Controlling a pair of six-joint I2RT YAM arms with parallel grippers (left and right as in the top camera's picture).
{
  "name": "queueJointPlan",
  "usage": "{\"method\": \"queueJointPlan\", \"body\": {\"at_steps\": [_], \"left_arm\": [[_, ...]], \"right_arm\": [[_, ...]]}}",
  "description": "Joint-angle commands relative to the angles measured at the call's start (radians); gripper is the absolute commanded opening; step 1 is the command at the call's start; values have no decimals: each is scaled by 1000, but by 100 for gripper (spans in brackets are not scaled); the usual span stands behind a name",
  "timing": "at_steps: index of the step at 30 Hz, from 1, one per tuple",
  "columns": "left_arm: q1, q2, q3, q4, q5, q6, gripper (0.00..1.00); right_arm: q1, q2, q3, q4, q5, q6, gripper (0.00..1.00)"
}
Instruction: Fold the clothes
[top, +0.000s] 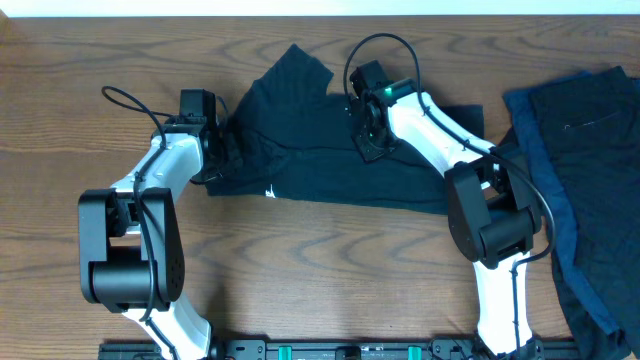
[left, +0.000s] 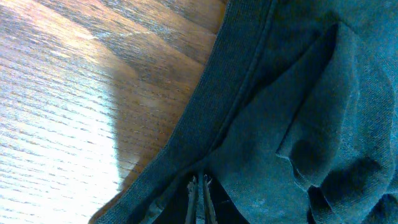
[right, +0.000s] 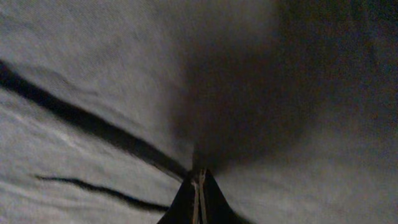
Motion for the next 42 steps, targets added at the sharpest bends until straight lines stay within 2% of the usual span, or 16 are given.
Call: {"method": "queueJointPlan", "body": {"at_steps": [1,9,14,20,29,39,42], "left_arm": [[0,3,-1,2,-8,-1,8],[0,3,-1,2,-8,-1,8],[0,3,-1,2,-8,-2,8],[0,3,-1,2,-8,-1,8],[0,3,-1,2,-8,-1,8],[0,3,-1,2,-8,-1,8],[0,3,-1,2,-8,-1,8]], "right_arm": [[-9,-37,68,-51,5,38,1],[-10,-83,87,-234,-12,135,1],[-10,-83,39,-303,-11,154,1],[-10,-83,-50,-270,20,180,1],[-44,-83,-164,-129,73,192,1],[-134,-84,-159,-79,77,194,1],[-152,-84,-159,-74,26,194,1]]}}
